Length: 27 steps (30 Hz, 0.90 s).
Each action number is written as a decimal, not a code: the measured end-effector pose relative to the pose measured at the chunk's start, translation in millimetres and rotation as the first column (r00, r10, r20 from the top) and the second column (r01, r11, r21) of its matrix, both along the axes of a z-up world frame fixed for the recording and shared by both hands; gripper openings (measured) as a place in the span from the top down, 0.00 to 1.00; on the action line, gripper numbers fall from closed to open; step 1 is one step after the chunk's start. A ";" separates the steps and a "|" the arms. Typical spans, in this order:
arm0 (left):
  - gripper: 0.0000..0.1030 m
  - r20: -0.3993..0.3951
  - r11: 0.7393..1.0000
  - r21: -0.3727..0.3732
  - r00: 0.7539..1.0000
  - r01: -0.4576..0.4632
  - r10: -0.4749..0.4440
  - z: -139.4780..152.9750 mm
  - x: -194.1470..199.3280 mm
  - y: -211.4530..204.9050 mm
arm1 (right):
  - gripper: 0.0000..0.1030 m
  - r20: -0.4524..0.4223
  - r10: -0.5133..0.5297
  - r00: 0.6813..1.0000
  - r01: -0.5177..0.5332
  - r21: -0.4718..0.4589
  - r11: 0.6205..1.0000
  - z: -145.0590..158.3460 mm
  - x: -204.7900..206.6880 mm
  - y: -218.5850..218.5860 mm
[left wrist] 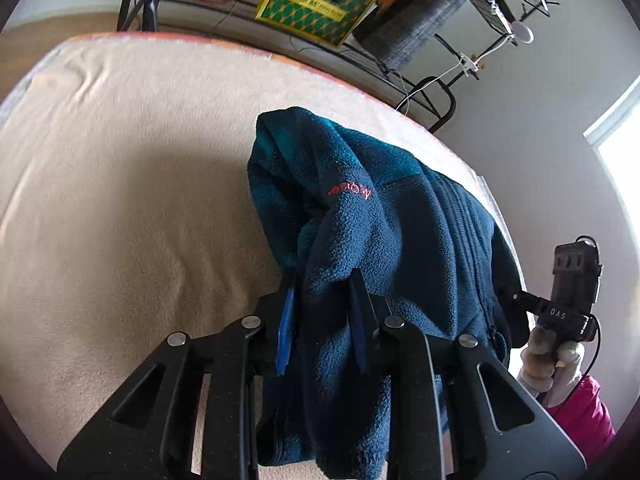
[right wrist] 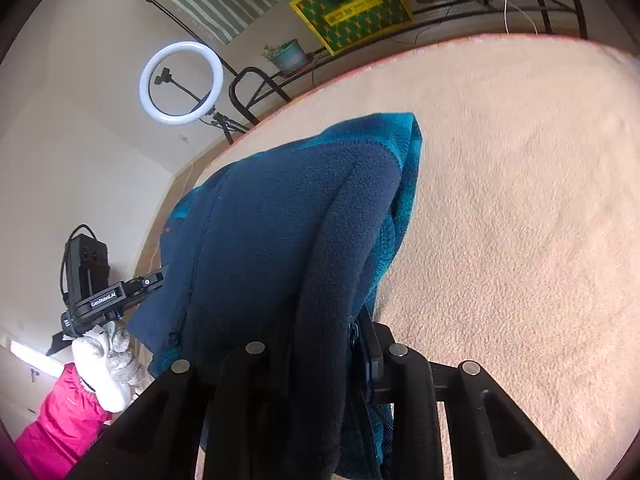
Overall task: Fold large clothes
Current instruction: 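Grip the folded jacket bundle with both tools and lift it up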
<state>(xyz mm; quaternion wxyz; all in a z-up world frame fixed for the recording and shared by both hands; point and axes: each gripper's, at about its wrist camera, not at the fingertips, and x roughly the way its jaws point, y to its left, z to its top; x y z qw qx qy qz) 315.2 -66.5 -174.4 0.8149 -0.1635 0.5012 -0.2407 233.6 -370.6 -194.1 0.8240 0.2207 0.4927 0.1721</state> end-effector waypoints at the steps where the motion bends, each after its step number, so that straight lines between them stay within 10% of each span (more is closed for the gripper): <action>1: 0.79 0.010 1.000 0.006 1.000 0.005 -0.005 3.6 -1.7 -2.1 | 0.79 0.013 0.002 1.000 -0.002 -0.012 1.000 5.9 -1.5 1.4; 27: 0.82 0.159 0.986 0.002 0.974 0.165 -0.164 48.5 -6.9 -153.7 | 0.81 0.192 0.030 0.981 0.056 -0.429 0.902 114.0 -38.1 -39.6</action>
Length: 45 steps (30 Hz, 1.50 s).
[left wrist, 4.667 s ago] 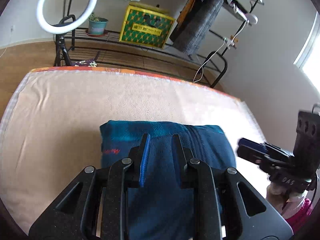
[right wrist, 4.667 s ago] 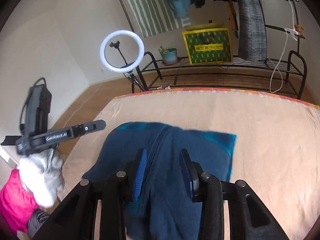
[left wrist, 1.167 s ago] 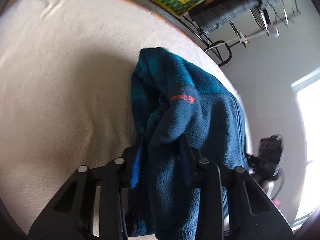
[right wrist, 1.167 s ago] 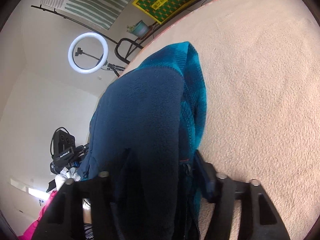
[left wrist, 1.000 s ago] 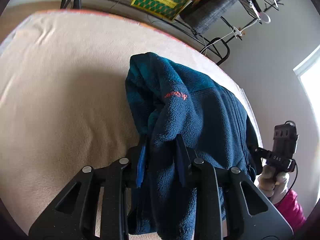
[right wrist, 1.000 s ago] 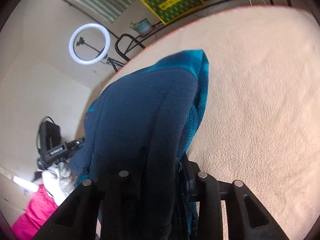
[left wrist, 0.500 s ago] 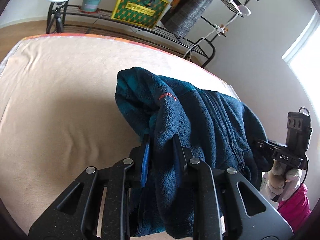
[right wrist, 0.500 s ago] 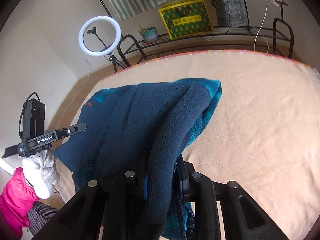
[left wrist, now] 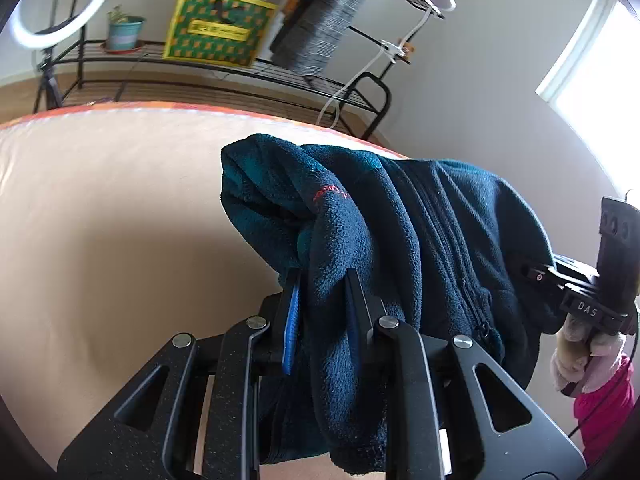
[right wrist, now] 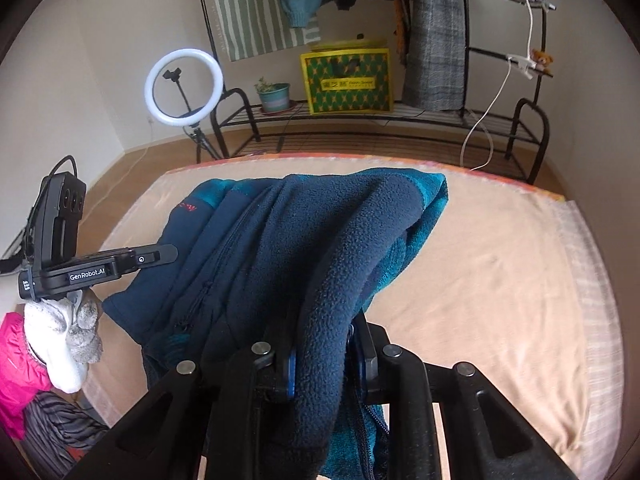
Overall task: Fold large clothes
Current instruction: 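Grip the folded jacket bundle with both tools and lift it up, then carry the bundle to the bed's end and lower it with both tools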
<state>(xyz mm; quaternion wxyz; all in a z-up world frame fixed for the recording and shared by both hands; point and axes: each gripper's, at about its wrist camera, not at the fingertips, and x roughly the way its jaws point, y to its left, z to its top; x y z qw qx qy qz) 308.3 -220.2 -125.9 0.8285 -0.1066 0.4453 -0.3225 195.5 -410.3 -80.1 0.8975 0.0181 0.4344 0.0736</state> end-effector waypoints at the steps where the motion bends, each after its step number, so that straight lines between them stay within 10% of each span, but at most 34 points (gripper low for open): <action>1: 0.82 0.005 1.000 -0.001 1.000 0.006 -0.006 0.4 0.6 -7.6 | 0.81 0.005 -0.008 1.000 0.008 -0.017 1.000 2.6 0.4 -6.6; 12: 0.82 0.066 0.997 0.007 0.995 0.071 -0.072 2.5 44.0 -118.7 | 0.82 0.063 -0.030 0.998 0.042 -0.191 0.981 24.4 29.4 -66.6; 30: 0.82 0.129 0.989 -0.041 0.983 0.140 -0.134 -23.0 144.1 -321.2 | 0.82 0.125 -0.174 0.977 0.198 -0.215 0.956 6.4 130.4 -243.2; 45: 0.82 -0.038 0.996 0.012 0.996 0.083 -0.083 -91.5 188.8 -335.3 | 0.76 -0.021 -0.380 0.925 0.370 -0.190 0.909 -112.5 168.9 -364.3</action>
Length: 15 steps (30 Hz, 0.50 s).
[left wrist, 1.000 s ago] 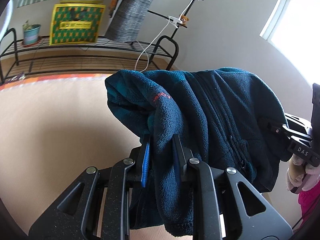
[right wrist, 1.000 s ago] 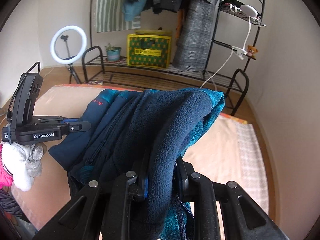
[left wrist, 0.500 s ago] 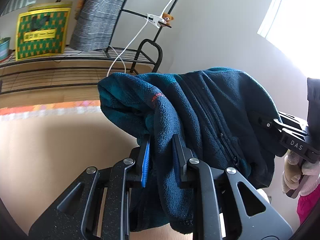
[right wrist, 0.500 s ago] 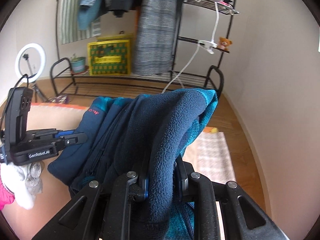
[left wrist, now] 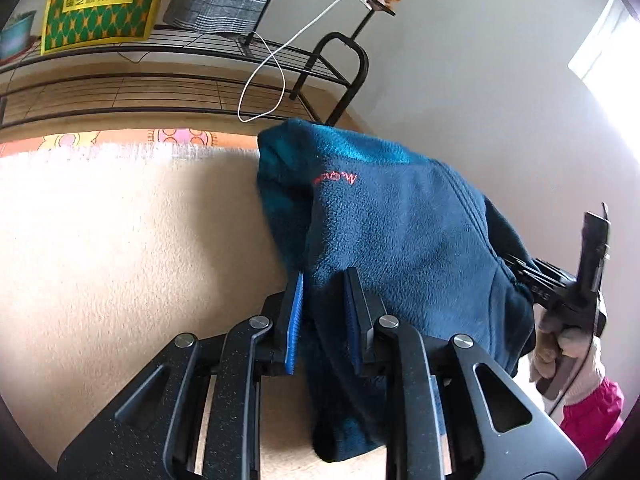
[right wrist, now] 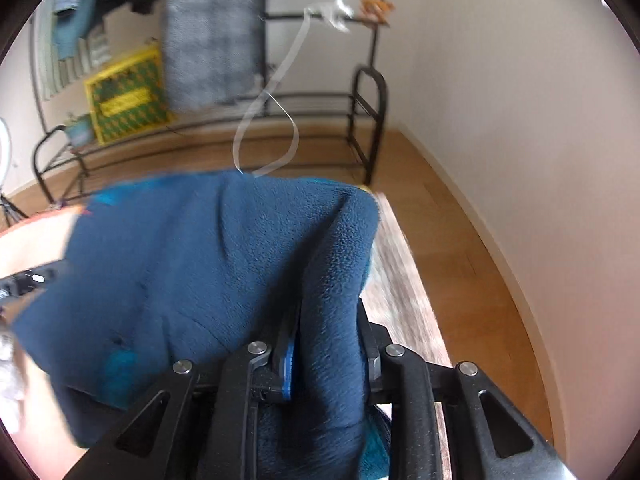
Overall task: Fold large clothes
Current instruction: 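Carry the bundle to the bed's end and lower it with both tools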
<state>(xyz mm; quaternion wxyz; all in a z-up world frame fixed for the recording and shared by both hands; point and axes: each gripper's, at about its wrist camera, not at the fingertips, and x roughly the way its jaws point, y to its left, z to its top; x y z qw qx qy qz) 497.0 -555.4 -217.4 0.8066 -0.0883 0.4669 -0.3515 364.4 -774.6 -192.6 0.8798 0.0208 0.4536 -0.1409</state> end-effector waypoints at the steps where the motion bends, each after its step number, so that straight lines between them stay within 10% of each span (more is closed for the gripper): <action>1: 0.82 0.014 1.000 0.012 1.000 0.000 0.000 1.2 -0.7 -2.0 | 0.73 -0.012 -0.002 1.000 0.002 -0.014 1.000 -5.3 2.3 0.2; 15: 0.82 0.217 0.996 0.088 0.976 0.001 -0.021 80.5 -69.9 10.3 | 0.63 0.080 -0.045 0.996 0.048 -0.044 0.998 66.2 -29.1 13.4</action>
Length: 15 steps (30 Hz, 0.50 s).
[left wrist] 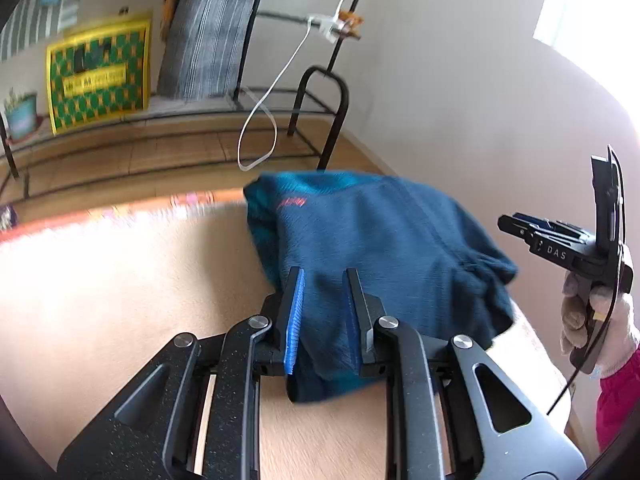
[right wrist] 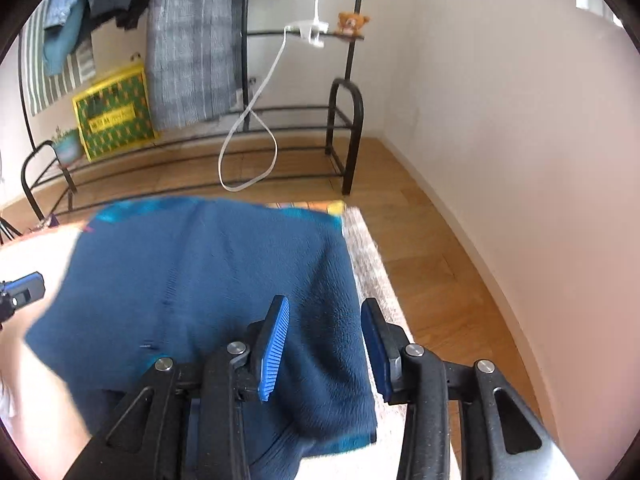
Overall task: Fold large clothes
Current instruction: 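Carry the bundle to the bed's end and lower it with both tools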
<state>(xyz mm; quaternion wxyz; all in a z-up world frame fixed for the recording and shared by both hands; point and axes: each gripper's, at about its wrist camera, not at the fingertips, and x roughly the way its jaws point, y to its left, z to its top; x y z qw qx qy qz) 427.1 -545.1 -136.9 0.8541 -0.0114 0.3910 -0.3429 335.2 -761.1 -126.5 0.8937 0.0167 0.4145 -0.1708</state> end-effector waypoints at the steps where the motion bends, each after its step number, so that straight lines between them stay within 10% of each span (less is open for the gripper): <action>1: 0.82 0.018 1.000 0.000 1.000 0.000 0.000 11.4 -8.2 3.6 | 0.63 0.011 0.009 1.000 -0.009 -0.002 1.000 10.8 -5.0 5.4; 15: 0.82 0.245 0.999 -0.035 0.969 0.021 -0.012 168.1 -131.9 75.0 | 0.63 0.175 0.072 0.982 -0.068 -0.026 0.997 161.8 -103.9 97.2</action>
